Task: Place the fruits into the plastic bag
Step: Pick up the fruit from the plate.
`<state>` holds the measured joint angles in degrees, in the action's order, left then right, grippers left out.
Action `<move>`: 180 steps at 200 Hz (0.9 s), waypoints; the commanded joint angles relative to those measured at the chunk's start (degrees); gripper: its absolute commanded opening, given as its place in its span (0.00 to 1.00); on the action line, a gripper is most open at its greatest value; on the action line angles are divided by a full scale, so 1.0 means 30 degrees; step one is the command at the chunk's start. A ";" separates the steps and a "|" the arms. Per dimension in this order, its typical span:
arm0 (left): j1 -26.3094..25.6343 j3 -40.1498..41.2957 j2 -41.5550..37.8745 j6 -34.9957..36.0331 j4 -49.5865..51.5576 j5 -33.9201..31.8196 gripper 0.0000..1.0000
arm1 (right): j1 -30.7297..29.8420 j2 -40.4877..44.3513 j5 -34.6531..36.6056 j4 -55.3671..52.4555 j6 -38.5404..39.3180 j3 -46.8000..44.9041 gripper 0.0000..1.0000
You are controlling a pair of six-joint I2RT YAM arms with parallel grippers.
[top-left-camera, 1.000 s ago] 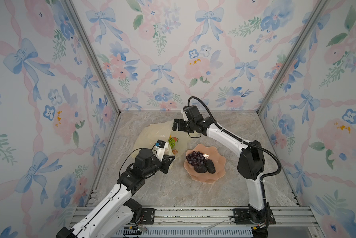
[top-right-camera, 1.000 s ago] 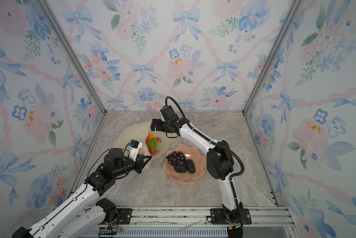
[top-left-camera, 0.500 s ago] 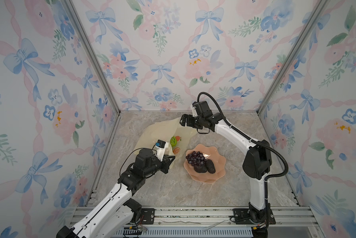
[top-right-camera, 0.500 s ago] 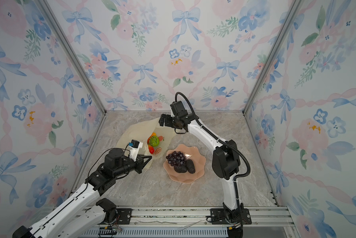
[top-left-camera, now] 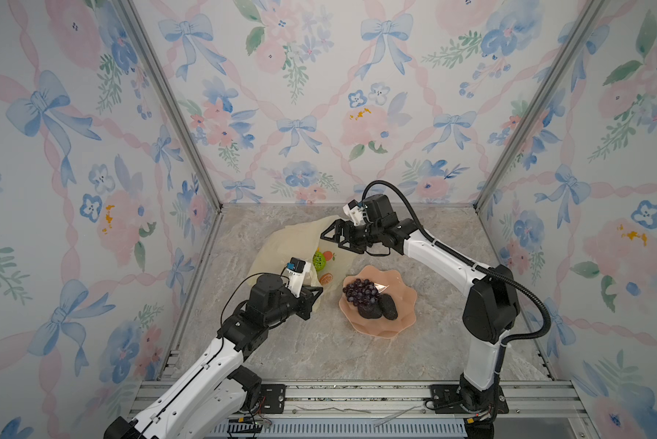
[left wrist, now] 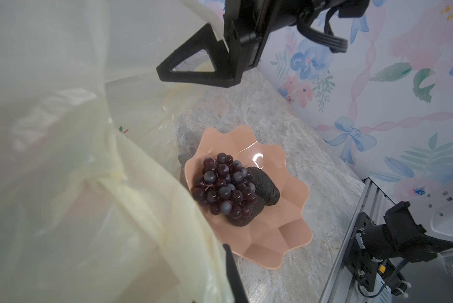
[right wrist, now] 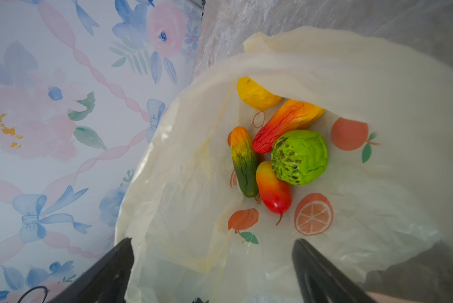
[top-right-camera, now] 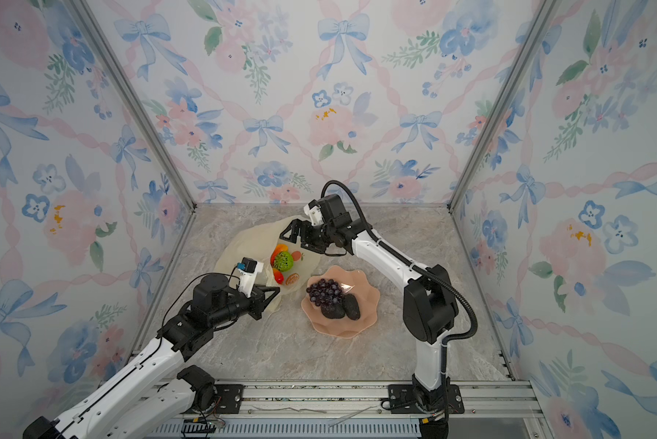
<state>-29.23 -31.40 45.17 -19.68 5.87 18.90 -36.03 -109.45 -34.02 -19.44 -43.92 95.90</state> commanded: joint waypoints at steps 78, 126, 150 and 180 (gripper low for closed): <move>-0.0048 0.0007 -0.0083 0.0145 0.0094 -0.0186 0.00 | -0.0056 0.6847 -0.2308 -0.0696 0.0403 -0.3908 0.96; -0.0056 0.0007 -0.0039 0.0145 0.0113 -0.0117 0.00 | -0.0081 0.9363 0.2226 -0.8702 0.4872 -0.3025 0.96; -0.0042 0.0009 -0.0055 0.0145 0.0093 -0.0117 0.00 | -0.0294 1.0233 0.6451 -1.2751 0.6589 -0.2523 0.96; -0.0027 0.0019 0.0017 0.0145 0.0095 -0.0117 0.00 | -0.0411 1.1113 0.9930 -1.5206 0.7382 -0.3368 0.96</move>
<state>-29.23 -31.40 45.17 -19.68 5.87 18.50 -36.60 -78.59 -16.97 -52.42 -27.00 86.54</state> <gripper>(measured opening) 0.050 0.963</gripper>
